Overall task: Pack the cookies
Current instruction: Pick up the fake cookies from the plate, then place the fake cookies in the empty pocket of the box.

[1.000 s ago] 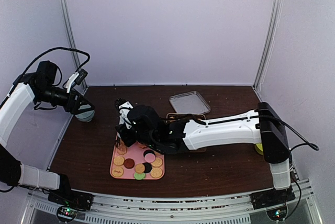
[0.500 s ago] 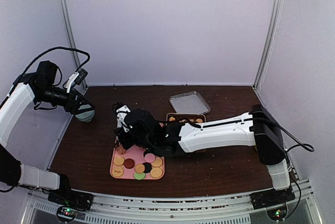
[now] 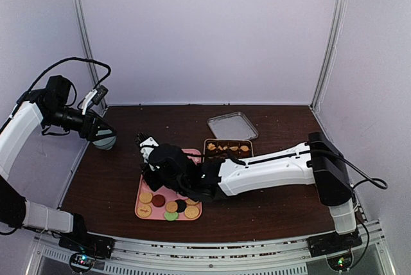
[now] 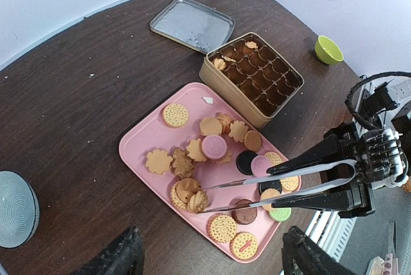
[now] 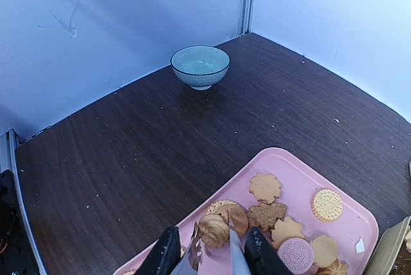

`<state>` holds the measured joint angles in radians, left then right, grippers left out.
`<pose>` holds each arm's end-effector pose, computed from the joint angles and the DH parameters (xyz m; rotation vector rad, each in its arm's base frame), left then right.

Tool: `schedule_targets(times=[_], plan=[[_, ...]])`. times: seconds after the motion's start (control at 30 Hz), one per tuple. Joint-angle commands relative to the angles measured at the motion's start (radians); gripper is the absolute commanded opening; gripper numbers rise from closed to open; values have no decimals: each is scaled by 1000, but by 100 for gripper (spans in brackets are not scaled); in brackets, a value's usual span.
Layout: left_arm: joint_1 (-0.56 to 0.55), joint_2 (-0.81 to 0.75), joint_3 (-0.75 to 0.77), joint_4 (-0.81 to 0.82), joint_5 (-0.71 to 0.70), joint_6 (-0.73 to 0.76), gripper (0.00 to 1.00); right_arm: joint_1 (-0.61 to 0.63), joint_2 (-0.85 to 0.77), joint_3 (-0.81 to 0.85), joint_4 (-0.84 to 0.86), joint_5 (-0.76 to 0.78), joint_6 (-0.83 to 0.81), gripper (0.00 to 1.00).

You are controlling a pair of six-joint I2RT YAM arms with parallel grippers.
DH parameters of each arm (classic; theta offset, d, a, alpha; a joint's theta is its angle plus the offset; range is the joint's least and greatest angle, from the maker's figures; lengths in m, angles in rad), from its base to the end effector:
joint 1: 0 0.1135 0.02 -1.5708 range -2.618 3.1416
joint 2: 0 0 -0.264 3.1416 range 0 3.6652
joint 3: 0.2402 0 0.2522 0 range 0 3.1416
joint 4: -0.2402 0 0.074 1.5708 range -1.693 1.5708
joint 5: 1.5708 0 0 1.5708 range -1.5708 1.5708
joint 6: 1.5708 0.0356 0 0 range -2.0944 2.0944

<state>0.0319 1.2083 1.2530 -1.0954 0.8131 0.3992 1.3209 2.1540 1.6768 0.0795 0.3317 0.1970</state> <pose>0.2181 -0.0189 0.3458 0.6914 2.2533 -0.8516 0.1373 0.4911 0.2330 -0.8750 1.8061 0.6700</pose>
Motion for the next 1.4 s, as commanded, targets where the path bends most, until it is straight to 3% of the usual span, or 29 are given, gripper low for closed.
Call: schedule_targets(times=[0.0, 0.33, 0.57, 0.93, 1.37], plan=[[7, 7, 31, -1, 40, 17, 76, 23, -27, -26, -75, 68, -26, 25], [7, 13, 37, -15, 38, 18, 76, -5, -141, -20, -40, 80, -30, 0], [7, 42, 58, -36, 10, 34, 76, -86, -314, -167, 34, 12, 30, 0], [7, 134, 56, -87, -69, 136, 75, -218, -576, -439, 14, 49, 21, 0], [7, 297, 116, -88, -100, 212, 73, -324, -574, -421, -99, 95, -90, 0]])
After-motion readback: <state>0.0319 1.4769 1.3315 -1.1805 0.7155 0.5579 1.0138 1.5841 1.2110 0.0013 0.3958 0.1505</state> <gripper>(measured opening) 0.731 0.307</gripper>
